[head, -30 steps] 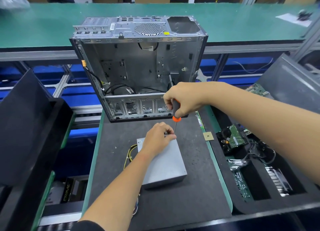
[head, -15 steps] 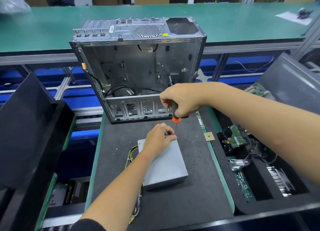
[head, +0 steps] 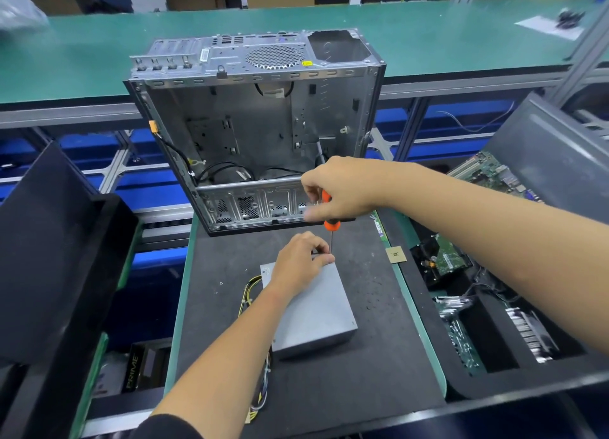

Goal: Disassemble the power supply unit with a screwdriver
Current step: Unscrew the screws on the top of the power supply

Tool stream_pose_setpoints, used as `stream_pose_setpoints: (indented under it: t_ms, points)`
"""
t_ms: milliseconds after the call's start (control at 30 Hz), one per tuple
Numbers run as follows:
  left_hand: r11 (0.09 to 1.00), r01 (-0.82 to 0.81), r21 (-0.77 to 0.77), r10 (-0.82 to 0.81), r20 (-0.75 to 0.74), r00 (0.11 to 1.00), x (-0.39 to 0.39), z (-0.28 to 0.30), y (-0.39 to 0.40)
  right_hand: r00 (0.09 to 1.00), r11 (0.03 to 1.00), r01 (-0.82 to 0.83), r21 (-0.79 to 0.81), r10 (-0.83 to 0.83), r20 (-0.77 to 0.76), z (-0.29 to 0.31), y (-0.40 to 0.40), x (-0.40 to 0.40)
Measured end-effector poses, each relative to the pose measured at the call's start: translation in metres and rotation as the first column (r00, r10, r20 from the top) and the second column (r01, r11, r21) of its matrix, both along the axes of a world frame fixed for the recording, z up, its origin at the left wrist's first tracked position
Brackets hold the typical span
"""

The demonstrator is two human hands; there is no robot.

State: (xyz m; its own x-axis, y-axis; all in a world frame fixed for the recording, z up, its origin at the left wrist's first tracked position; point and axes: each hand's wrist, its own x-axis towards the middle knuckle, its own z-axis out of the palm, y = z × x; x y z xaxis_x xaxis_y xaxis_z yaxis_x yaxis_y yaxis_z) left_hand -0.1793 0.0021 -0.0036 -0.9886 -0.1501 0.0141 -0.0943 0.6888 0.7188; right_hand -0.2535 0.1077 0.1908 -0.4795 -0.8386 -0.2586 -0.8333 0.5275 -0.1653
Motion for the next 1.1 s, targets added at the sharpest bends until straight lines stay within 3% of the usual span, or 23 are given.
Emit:
stream_pose_setpoints:
  t_ms: [100,267,433,600,667,900,1000,1100]
  points:
    - [1.0,-0.007,0.015,0.007,0.014,1.0,0.0,0.001,0.001,0.982,0.993,0.086,0.086,-0.07,-0.174,-0.001,-0.003,-0.004]
    - [1.0,-0.011,0.016,0.011,0.017,1.0,0.0,0.001,0.001,0.998,0.996,-0.051,0.068,0.05,0.027,0.003,0.001,-0.008]
    - [1.0,-0.009,0.008,0.009,0.017,1.0,0.0,0.001,0.001,0.991,0.995,-0.069,0.065,0.061,0.12,0.011,0.007,-0.009]
    - [1.0,-0.001,-0.011,0.001,0.014,1.0,0.0,0.002,0.002,0.995,0.988,0.058,0.144,-0.046,-0.089,0.003,0.003,-0.003]
    - [1.0,-0.002,-0.016,0.002,0.008,1.0,0.0,0.002,0.003,0.982,0.985,0.013,0.174,0.02,-0.186,0.0,0.0,-0.001]
    - [1.0,-0.003,-0.017,0.003,-0.032,0.999,0.003,0.003,0.004,0.989,0.99,-0.086,0.113,0.072,0.127,0.012,0.007,0.001]
    - [1.0,-0.01,-0.015,0.009,-0.017,1.0,0.002,0.003,0.004,0.997,0.998,0.023,0.053,-0.027,0.068,0.006,0.007,0.0]
    - [1.0,-0.01,-0.011,0.01,-0.003,1.0,0.002,0.004,0.005,0.989,0.988,0.043,0.147,-0.02,-0.149,0.003,0.004,-0.003]
